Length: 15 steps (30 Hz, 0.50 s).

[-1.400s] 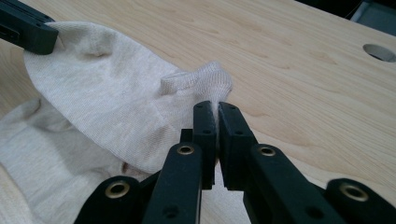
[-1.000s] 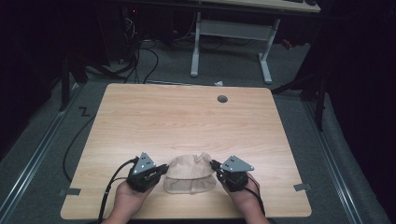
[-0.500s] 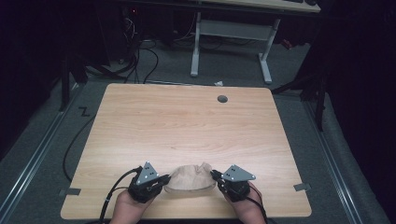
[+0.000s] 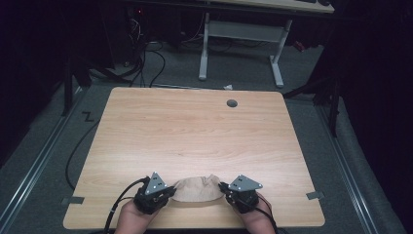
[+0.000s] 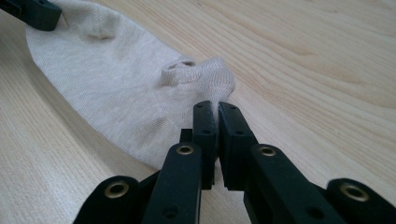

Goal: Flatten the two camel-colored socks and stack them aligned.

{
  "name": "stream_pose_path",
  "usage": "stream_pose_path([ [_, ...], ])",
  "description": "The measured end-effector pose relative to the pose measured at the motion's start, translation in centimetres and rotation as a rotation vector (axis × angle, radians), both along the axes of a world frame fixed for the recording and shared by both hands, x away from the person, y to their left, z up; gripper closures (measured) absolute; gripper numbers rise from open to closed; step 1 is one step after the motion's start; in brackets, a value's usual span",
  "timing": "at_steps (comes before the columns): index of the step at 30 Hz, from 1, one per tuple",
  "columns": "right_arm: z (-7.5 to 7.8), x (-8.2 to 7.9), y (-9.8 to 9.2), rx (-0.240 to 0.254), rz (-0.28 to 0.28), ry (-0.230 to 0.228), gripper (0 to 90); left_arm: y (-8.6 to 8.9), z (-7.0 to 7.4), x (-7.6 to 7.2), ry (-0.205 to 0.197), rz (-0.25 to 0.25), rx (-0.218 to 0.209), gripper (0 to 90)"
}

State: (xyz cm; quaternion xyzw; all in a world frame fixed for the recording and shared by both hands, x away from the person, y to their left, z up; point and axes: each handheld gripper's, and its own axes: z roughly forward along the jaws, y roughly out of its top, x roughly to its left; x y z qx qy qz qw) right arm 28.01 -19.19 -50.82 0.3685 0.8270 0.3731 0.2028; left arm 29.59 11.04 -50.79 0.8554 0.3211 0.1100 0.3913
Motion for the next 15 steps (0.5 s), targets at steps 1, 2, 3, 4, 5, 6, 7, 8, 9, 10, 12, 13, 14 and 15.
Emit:
stream_pose_path([
  [1, -0.07, 0.06, -0.04, -0.002, 0.001, 0.002, 85.9, -0.02, -0.11, 0.05, 0.003, 0.003, 0.001, 85.4],
  [2, -0.16, 0.12, -0.07, -0.004, 0.000, 0.006, 85.8, 0.01, -0.18, 0.12, 0.008, 0.001, 0.007, 85.2],
  [3, -0.24, 0.18, -0.10, -0.007, -0.001, 0.012, 85.8, 0.00, -0.23, 0.14, 0.007, 0.002, 0.008, 84.9],
  [4, -0.29, 0.20, -0.10, -0.007, -0.002, 0.016, 85.7, 0.00, -0.29, 0.17, 0.009, 0.001, 0.013, 84.3],
  [5, -0.38, 0.24, -0.10, -0.007, -0.001, 0.020, 85.6, -0.01, -0.32, 0.18, 0.008, 0.002, 0.017, 83.6],
  [6, -0.42, 0.26, -0.10, -0.012, -0.001, 0.022, 85.5, -0.04, -0.39, 0.20, 0.007, 0.004, 0.023, 83.3],
  [7, -0.49, 0.28, -0.07, -0.014, -0.002, 0.028, 85.3, -0.06, -0.45, 0.23, 0.010, 0.005, 0.026, 82.5],
  [8, -0.57, 0.33, -0.06, -0.016, -0.001, 0.030, 85.1, -0.06, -0.48, 0.25, 0.010, 0.007, 0.028, 81.6],
  [9, -0.62, 0.36, -0.06, -0.018, 0.000, 0.033, 84.7, -0.06, -0.52, 0.29, 0.012, 0.008, 0.030, 80.6],
  [10, -0.68, 0.39, -0.05, -0.022, -0.003, 0.037, 84.4, -0.08, -0.58, 0.32, 0.011, 0.013, 0.032, 79.7],
  [12, -0.74, 0.41, -0.03, -0.024, -0.004, 0.039, 83.6, -0.08, -0.61, 0.37, 0.010, 0.014, 0.035, 78.0],
  [13, -0.75, 0.42, -0.04, -0.025, -0.006, 0.040, 82.9, -0.06, -0.61, 0.40, 0.010, 0.016, 0.034, 77.1],
  [14, -0.77, 0.44, -0.05, -0.021, -0.005, 0.042, 82.2, -0.04, -0.60, 0.43, 0.008, 0.019, 0.034, 76.2],
  [15, -0.77, 0.45, -0.06, -0.020, -0.006, 0.045, 81.5, -0.01, -0.59, 0.44, 0.007, 0.023, 0.032, 75.2],
])
